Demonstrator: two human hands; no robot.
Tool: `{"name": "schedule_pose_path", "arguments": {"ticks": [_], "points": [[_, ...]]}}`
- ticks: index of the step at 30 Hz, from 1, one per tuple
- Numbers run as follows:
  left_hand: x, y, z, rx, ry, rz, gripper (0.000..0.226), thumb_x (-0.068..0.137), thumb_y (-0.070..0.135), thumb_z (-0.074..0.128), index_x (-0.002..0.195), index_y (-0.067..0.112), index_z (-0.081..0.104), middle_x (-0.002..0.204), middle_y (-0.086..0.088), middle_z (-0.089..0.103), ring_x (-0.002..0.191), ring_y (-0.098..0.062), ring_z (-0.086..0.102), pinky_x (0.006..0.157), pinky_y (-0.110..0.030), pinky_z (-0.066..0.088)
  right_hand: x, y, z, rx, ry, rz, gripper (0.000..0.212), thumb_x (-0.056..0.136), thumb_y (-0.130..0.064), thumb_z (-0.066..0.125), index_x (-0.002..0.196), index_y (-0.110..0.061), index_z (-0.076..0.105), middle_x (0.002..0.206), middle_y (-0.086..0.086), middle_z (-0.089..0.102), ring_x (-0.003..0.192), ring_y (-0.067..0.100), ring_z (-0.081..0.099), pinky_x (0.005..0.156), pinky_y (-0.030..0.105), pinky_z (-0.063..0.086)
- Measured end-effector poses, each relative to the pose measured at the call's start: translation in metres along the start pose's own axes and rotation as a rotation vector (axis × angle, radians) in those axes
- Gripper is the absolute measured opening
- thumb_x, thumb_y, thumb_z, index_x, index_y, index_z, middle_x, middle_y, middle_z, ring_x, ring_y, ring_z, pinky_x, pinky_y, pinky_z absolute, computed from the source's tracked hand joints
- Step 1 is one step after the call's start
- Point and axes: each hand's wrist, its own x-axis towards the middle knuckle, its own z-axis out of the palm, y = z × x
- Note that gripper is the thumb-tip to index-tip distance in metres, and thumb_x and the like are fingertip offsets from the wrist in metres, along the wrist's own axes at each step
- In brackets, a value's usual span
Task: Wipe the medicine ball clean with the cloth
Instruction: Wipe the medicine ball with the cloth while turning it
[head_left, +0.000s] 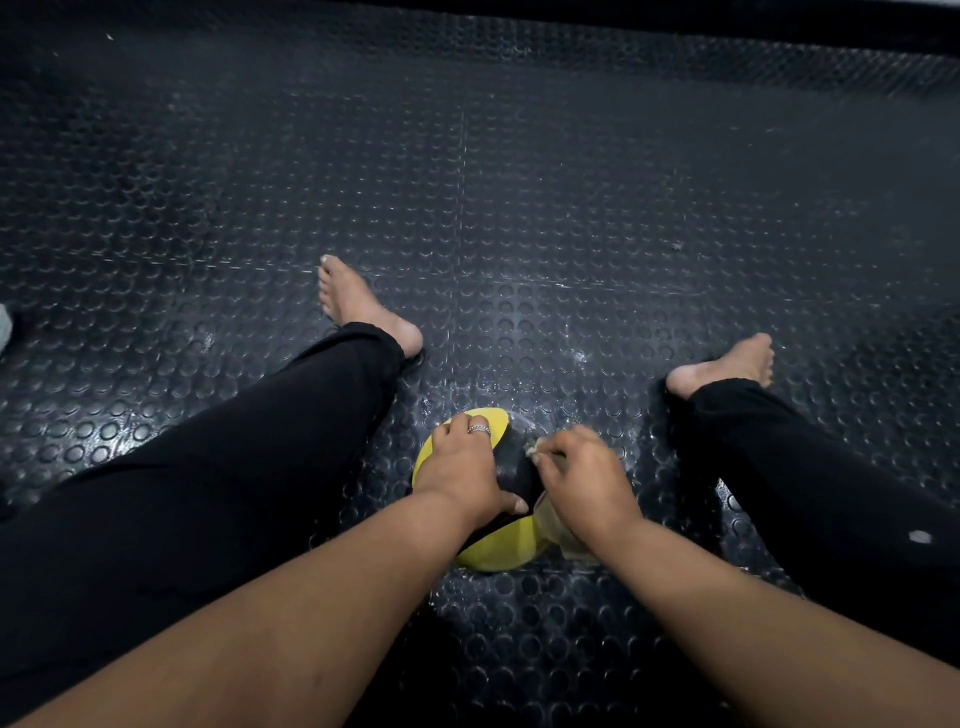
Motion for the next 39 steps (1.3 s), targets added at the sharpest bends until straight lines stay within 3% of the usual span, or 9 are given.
{"name": "schedule_pose_path", "arguments": {"ticks": [3, 8, 13, 15, 20, 25, 28, 33, 39], "points": [[0.001, 0.006, 0.0, 0.032, -0.009, 0.008, 0.103, 0.07, 0.051, 0.082, 0.147, 0.012, 0.026, 0.148, -0.002, 0.026, 0.138, -0.025, 0.022, 0.109, -0.038, 0.034, 0.015, 0.003, -0.007, 0.014, 0.004, 0.115, 0.013, 0.091, -0.02, 0.057, 0.093, -0.014, 0.068, 0.102, 0.002, 0.056, 0.097, 0.02, 0.056, 0.078, 0.023, 0.038], [0.003, 0.004, -0.002, 0.024, -0.016, -0.005, 0.098, 0.071, 0.049, 0.082, 0.143, 0.011, 0.028, 0.146, -0.003, 0.027, 0.137, -0.025, 0.023, 0.109, -0.039, 0.036, 0.0, -0.013, -0.002, -0.006, -0.019, -0.069, 0.013, 0.091, -0.019, 0.059, 0.092, -0.012, 0.07, 0.092, -0.003, 0.052, 0.083, 0.013, 0.051, 0.08, 0.025, 0.043], [0.002, 0.006, -0.002, 0.047, -0.026, 0.011, 0.1, 0.07, 0.051, 0.082, 0.145, 0.012, 0.027, 0.146, -0.003, 0.027, 0.138, -0.026, 0.022, 0.11, -0.04, 0.036, 0.027, -0.001, -0.007, 0.019, -0.016, 0.117, 0.013, 0.089, -0.02, 0.059, 0.081, -0.014, 0.067, 0.093, 0.001, 0.059, 0.087, 0.019, 0.057, 0.073, 0.024, 0.04], [0.0, 0.006, -0.001, 0.043, -0.022, 0.005, 0.098, 0.07, 0.05, 0.082, 0.143, 0.012, 0.028, 0.146, -0.002, 0.027, 0.138, -0.026, 0.021, 0.108, -0.04, 0.037, 0.021, -0.001, -0.004, 0.012, -0.017, 0.11, 0.015, 0.089, -0.02, 0.06, 0.078, -0.015, 0.068, 0.092, 0.003, 0.064, 0.084, 0.018, 0.059, 0.071, 0.023, 0.042], [0.001, 0.004, -0.002, 0.049, -0.024, 0.015, 0.095, 0.073, 0.05, 0.08, 0.143, 0.013, 0.027, 0.145, -0.002, 0.027, 0.137, -0.025, 0.022, 0.107, -0.038, 0.037, -0.006, -0.01, 0.0, 0.049, -0.004, -0.009, 0.013, 0.089, -0.022, 0.061, 0.086, -0.012, 0.069, 0.087, -0.005, 0.053, 0.081, 0.011, 0.053, 0.071, 0.022, 0.04], [0.006, 0.008, -0.005, 0.071, -0.029, 0.014, 0.099, 0.075, 0.051, 0.078, 0.147, 0.012, 0.023, 0.148, -0.003, 0.025, 0.139, -0.025, 0.022, 0.108, -0.038, 0.035, 0.01, -0.008, 0.001, 0.09, 0.034, 0.077, 0.013, 0.09, -0.022, 0.059, 0.086, -0.013, 0.068, 0.093, -0.003, 0.054, 0.086, 0.014, 0.054, 0.08, 0.025, 0.044], [0.008, 0.009, -0.006, 0.082, -0.041, 0.017, 0.098, 0.077, 0.051, 0.077, 0.148, 0.011, 0.023, 0.149, -0.004, 0.024, 0.138, -0.026, 0.023, 0.107, -0.037, 0.035, 0.01, -0.008, 0.004, 0.119, 0.071, 0.115, 0.013, 0.09, -0.021, 0.059, 0.086, -0.012, 0.067, 0.096, 0.0, 0.058, 0.087, 0.014, 0.055, 0.075, 0.022, 0.041], [0.007, 0.01, -0.005, 0.078, -0.006, 0.018, 0.069, 0.086, 0.037, 0.067, 0.141, 0.012, 0.033, 0.145, -0.004, 0.027, 0.134, -0.026, 0.025, 0.099, -0.035, 0.041, -0.004, -0.013, 0.007, 0.055, 0.044, -0.125, 0.014, 0.09, -0.023, 0.059, 0.095, -0.011, 0.066, 0.094, -0.003, 0.053, 0.087, 0.014, 0.051, 0.08, 0.027, 0.044], [-0.002, 0.01, -0.001, 0.095, -0.047, 0.041, 0.1, 0.07, 0.052, 0.081, 0.144, 0.011, 0.026, 0.144, -0.002, 0.028, 0.138, -0.025, 0.021, 0.105, -0.037, 0.037, 0.028, 0.0, -0.007, -0.007, 0.008, -0.014, 0.01, 0.089, -0.019, 0.059, 0.088, -0.013, 0.067, 0.092, 0.0, 0.054, 0.091, 0.021, 0.056, 0.079, 0.029, 0.043]]}}
